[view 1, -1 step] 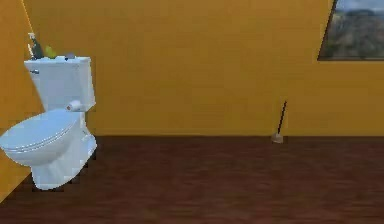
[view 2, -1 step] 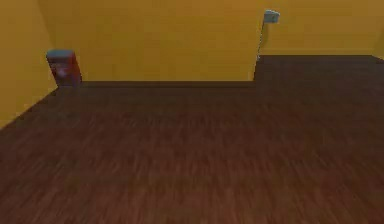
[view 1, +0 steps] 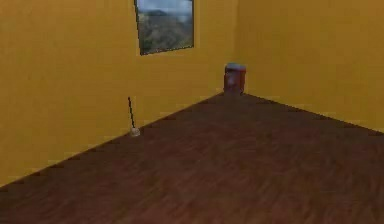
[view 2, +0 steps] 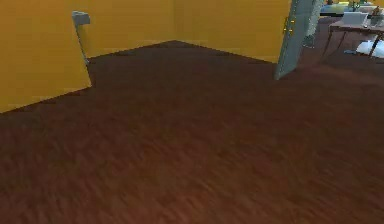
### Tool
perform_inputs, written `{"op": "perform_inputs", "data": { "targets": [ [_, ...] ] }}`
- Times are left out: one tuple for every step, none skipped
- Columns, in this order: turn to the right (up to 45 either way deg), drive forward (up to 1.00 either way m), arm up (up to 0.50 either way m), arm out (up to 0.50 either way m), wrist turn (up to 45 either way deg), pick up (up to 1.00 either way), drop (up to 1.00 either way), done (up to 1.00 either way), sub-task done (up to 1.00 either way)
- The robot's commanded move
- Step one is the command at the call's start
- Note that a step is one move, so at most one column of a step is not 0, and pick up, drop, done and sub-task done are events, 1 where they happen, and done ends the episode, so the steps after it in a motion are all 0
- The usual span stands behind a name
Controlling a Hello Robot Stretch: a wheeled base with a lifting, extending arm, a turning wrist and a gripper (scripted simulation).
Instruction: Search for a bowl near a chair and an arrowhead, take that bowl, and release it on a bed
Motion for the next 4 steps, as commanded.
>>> {"op": "perform_inputs", "data": {
  "targets": [
    [45.0, 0.0, 0.0, 0.0, 0.0, 0.0, 0.0, 0.0, 0.0],
    [45.0, 0.0, 0.0, 0.0, 0.0, 0.0, 0.0, 0.0, 0.0],
    [42.0, 0.0, 0.0, 0.0, 0.0, 0.0, 0.0, 0.0, 0.0],
    [0.0, 1.0, 0.0, 0.0, 0.0, 0.0, 0.0, 0.0, 0.0]
  ]
}}
